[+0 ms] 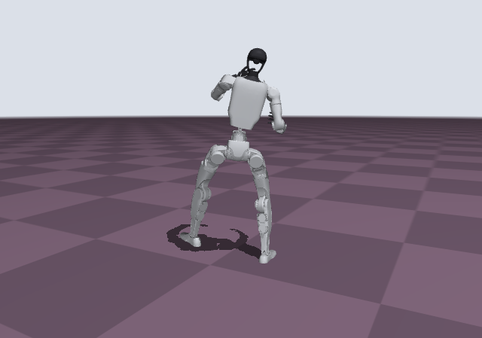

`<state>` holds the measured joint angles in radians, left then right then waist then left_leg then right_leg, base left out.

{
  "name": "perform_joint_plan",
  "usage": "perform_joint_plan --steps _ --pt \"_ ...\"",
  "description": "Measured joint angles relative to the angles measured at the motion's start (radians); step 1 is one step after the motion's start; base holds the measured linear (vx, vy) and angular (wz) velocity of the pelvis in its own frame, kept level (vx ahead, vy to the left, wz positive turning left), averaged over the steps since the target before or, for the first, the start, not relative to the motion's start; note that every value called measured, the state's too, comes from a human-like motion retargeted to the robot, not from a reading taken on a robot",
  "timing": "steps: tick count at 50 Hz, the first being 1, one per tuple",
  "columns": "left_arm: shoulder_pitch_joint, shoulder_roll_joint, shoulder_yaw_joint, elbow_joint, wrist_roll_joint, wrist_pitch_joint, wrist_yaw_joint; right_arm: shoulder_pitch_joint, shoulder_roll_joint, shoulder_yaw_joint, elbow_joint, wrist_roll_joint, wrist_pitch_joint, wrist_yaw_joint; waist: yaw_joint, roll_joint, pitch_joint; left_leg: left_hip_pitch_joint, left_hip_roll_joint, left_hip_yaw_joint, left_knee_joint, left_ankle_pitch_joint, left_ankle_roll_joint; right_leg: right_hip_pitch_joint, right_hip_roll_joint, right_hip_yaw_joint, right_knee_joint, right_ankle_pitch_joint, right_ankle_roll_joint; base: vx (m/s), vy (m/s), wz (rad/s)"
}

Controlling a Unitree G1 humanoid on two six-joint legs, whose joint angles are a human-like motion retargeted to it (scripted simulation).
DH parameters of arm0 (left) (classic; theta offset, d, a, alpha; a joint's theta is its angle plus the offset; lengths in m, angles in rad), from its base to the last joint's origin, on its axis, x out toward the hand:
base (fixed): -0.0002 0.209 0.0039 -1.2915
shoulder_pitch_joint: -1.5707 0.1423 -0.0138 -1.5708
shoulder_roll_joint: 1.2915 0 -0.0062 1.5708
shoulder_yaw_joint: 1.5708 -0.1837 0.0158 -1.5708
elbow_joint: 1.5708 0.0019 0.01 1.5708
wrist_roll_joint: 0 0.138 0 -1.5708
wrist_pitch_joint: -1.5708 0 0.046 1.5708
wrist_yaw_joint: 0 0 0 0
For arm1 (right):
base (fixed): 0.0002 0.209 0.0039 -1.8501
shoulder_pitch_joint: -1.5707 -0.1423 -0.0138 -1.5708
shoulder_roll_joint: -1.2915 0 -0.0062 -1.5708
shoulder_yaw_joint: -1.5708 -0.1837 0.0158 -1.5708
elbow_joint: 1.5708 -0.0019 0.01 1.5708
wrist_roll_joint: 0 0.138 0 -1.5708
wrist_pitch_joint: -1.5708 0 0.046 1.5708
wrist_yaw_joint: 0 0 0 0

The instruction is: Kungfu

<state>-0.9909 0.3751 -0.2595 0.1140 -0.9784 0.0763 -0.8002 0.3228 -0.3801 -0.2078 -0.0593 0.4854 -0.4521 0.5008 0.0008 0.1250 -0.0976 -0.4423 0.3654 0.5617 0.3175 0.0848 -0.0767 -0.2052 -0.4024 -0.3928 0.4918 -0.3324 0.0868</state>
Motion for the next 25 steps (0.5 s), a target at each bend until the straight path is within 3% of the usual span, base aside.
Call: perform_joint_plan --steps 5,7,10,13,15,17,18,20,21,22,25 --pt "-0.084 0.187 0.097 0.016 0.288 -0.162 0.197 -0.325 -0.213 0.184 -0.102 -0.311 -0.009 -0.229 0.138 0.008 -0.023 -0.078 -0.071 -0.085 0.039 -0.011 -0.001 0.161 0.011 -0.089 -0.113 0.045 0.109 0.25 0.25 2.05" --pt "-0.175 0.174 0.096 0.086 0.363 -0.216 0.282 -0.520 -0.291 0.263 -0.105 -0.400 -0.007 -0.311 0.182 0.003 -0.039 -0.118 -0.126 -0.171 0.052 -0.009 0.007 0.240 0.056 -0.109 -0.161 0.058 0.146 0.23 0.09 2.99" --pt "-0.323 0.112 0.094 0.196 0.442 -0.256 0.346 -0.828 -0.415 0.271 -0.047 -0.503 -0.034 -0.344 0.279 -0.033 -0.067 -0.178 -0.197 -0.264 0.073 0.001 0.010 0.326 0.119 -0.133 -0.221 0.058 0.156 0.17 -0.03 2.70" --pt "-0.450 0.041 0.082 0.261 0.476 -0.269 0.336 -1.137 -0.465 0.316 0.223 -0.831 -0.131 -0.498 0.440 -0.098 -0.056 -0.211 -0.230 -0.291 0.095 0.004 -0.004 0.364 0.152 -0.074 -0.256 0.022 0.159 0.07 -0.20 1.49" --pt "-0.522 0.019 0.069 0.280 0.503 -0.261 0.335 -1.365 -0.474 0.405 0.552 -1.138 -0.196 -0.733 0.516 -0.134 -0.020 -0.220 -0.251 -0.319 0.101 0.011 -0.013 0.388 0.168 -0.041 -0.266 -0.007 0.162 0.01 -0.35 1.03" --pt "-0.554 0.000 0.080 0.280 0.540 -0.266 0.349 -1.574 -0.432 0.498 0.964 -1.468 -0.078 -1.013 0.552 -0.152 0.005 -0.226 -0.272 -0.352 0.095 0.024 -0.023 0.409 0.180 -0.061 -0.272 -0.030 0.145 -0.01 -0.30 0.98" --pt "-0.557 -0.008 0.088 0.276 0.557 -0.271 0.362 -1.646 -0.394 0.496 1.144 -1.602 0.071 -1.072 0.561 -0.157 0.008 -0.231 -0.280 -0.369 0.090 0.031 -0.029 0.413 0.188 -0.073 -0.274 -0.037 0.132 0.00 -0.26 0.96" --pt "-0.568 -0.023 0.100 0.266 0.576 -0.281 0.394 -1.721 -0.304 0.380 1.393 -1.745 0.492 -1.070 0.574 -0.161 0.030 -0.228 -0.301 -0.407 0.073 0.047 -0.040 0.428 0.214 -0.085 -0.281 -0.043 0.122 -0.01 -0.27 1.04" --pt "-0.575 -0.024 0.092 0.263 0.578 -0.284 0.406 -1.738 -0.280 0.331 1.464 -1.691 0.546 -1.049 0.573 -0.166 0.043 -0.225 -0.314 -0.429 0.064 0.056 -0.044 0.440 0.224 -0.097 -0.288 -0.042 0.122 0.03 -0.28 1.11" --pt "-0.578 -0.019 0.082 0.262 0.582 -0.285 0.418 -1.750 -0.264 0.306 1.515 -1.616 0.543 -1.021 0.569 -0.173 0.051 -0.222 -0.325 -0.447 0.057 0.064 -0.048 0.450 0.233 -0.108 -0.295 -0.040 0.121 0.12 -0.25 1.01" --pt "-0.538 0.044 0.070 0.252 0.622 -0.287 0.438 -1.717 -0.242 0.326 1.474 -1.363 0.204 -0.949 0.537 -0.195 0.040 -0.225 -0.340 -0.466 0.049 0.073 -0.061 0.459 0.249 -0.112 -0.313 -0.044 0.109 0.18 -0.10 0.37"
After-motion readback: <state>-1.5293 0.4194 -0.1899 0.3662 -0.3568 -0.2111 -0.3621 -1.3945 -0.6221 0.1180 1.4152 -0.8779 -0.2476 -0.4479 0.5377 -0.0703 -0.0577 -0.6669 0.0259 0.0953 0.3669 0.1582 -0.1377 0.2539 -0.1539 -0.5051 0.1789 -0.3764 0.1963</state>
